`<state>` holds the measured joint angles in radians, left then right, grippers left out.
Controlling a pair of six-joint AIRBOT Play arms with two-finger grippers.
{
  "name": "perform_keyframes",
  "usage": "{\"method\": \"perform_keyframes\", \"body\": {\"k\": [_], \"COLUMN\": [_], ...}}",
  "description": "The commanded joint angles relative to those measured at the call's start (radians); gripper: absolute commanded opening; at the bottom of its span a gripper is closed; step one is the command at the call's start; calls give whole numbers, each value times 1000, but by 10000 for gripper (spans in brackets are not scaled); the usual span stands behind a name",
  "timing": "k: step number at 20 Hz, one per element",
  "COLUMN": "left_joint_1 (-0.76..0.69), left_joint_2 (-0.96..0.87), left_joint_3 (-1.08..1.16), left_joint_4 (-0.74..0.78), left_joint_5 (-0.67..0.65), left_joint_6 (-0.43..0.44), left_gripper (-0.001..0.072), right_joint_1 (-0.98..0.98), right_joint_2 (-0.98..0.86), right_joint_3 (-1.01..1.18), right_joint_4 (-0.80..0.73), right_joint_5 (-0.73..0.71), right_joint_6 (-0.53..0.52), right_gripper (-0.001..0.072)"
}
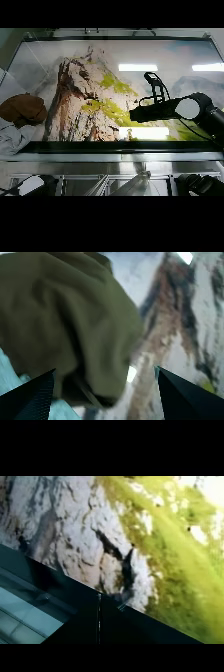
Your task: Fold the shirts.
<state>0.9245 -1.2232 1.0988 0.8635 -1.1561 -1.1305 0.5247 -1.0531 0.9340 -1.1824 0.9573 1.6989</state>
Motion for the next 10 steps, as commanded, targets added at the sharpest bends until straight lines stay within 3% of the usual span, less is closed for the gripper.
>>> {"method": "perform_keyframes", "body": {"k": [1,6,7,8,9,10], "left_joint_1": [-56,-163,-182,-200,-215,-235], "left_joint_2": [-182,-386,-411,-430,-438,-437], "left_joint_3": [3,3,11,32,74,121], "left_joint_4": [3,8,7,-2,-9,-43], "left_joint_5": [172,241,235,198,127,60], "left_joint_6": [79,79,78,70,63,64], "left_gripper": [720,717,602,255,4,4], "right_joint_1": [1,1,1,1,1,1], "right_joint_2": [-1,-1,-1,-1,-1,-1], "right_joint_3": [0,0,0,0,0,0], "right_joint_4": [0,0,0,0,0,0], "right_joint_5": [0,0,0,0,0,0], "right_joint_6": [0,0,0,0,0,0], "right_gripper": [25,25,26,26,26,25]}}
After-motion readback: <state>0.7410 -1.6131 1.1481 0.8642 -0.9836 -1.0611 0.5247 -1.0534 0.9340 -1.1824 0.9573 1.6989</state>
